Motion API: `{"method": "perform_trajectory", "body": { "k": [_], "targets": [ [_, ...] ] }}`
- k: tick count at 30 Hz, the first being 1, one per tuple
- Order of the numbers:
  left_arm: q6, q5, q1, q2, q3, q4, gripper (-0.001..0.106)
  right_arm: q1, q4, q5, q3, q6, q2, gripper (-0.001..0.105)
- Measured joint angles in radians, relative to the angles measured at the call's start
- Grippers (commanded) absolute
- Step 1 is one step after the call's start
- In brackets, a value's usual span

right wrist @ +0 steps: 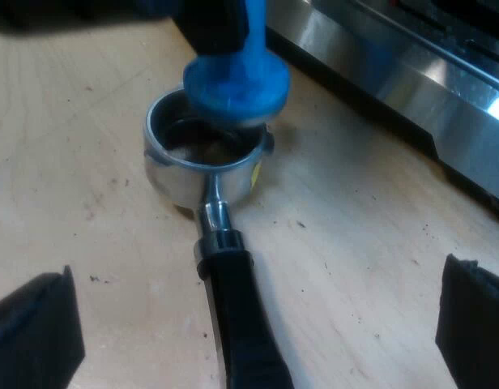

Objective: Grind coffee beans and then tamp

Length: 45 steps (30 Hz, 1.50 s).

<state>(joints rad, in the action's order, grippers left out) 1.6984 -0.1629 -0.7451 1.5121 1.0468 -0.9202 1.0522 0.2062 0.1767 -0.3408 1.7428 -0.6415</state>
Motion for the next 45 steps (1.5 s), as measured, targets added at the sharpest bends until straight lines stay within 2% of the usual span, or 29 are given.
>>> {"method": "perform_trajectory", "body": {
  "k": [11,17,22,26,27,30,32,37,40,45],
  "targets": [
    [0.008,0.0,0.0,-0.168,0.0,-0.004,0.0,0.0,0.013,0.0,-0.055,0.0,0.0,0.09],
    [0.011,-0.002,0.0,-0.23,0.0,-0.064,0.0,0.0,0.015,-0.017,-0.055,0.0,0.0,0.09],
    [0.014,-0.028,-0.017,-0.234,0.0,-0.081,0.0,0.0,0.015,-0.017,-0.055,0.0,0.0,0.09],
    [0.016,-0.03,-0.097,-0.234,0.0,-0.096,0.0,0.0,0.018,-0.088,-0.055,0.0,0.0,0.09],
    [0.029,-0.013,-0.141,-0.234,0.0,-0.097,0.0,0.0,0.018,-0.095,-0.055,0.0,0.0,0.09],
    [0.068,0.003,-0.178,-0.234,0.0,-0.097,0.0,0.0,0.019,-0.102,-0.055,0.0,0.0,0.09],
    [0.097,0.009,-0.168,-0.226,0.0,-0.095,0.0,0.0,0.019,-0.105,-0.055,0.0,0.0,0.09],
    [0.098,0.022,-0.117,-0.202,0.0,-0.093,0.0,0.0,0.019,-0.105,-0.055,0.0,0.0,0.09],
    [0.096,0.022,-0.111,-0.202,-0.025,-0.077,0.0,0.0,0.019,-0.105,-0.055,0.0,0.0,0.09],
    [0.096,0.022,-0.111,-0.202,-0.138,-0.04,0.0,0.0,0.019,-0.105,-0.055,0.0,0.0,0.09]
  ]
}}
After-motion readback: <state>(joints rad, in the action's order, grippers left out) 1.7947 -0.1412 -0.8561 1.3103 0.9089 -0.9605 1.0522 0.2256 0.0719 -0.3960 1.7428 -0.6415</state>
